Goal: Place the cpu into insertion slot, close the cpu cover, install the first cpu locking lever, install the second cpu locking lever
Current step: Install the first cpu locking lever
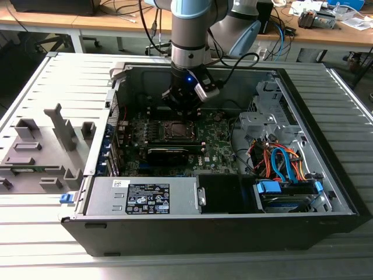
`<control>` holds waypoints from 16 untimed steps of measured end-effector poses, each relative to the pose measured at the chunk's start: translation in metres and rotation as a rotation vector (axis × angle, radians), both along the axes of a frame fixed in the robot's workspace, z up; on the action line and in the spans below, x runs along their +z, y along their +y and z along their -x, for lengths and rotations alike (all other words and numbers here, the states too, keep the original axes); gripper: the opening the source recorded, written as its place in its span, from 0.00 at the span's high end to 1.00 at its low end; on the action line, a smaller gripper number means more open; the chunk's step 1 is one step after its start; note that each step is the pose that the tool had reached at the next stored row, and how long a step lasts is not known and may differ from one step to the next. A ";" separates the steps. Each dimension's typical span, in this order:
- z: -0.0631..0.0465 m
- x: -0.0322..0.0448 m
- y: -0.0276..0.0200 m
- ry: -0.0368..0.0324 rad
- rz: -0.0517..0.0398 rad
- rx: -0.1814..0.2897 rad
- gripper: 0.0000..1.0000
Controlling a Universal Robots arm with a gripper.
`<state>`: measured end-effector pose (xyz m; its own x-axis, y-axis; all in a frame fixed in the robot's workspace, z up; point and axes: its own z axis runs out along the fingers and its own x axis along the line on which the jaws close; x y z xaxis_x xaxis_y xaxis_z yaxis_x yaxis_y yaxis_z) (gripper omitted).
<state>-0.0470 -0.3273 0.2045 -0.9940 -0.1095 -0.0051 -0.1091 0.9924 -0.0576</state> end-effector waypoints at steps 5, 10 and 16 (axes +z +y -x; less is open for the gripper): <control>-0.006 -0.0030 0.0000 -0.0001 0.0022 0.000 0.89; -0.009 -0.0040 0.0000 -0.0001 0.0001 0.000 0.89; -0.010 -0.0044 -0.0001 0.0001 -0.0160 0.000 0.89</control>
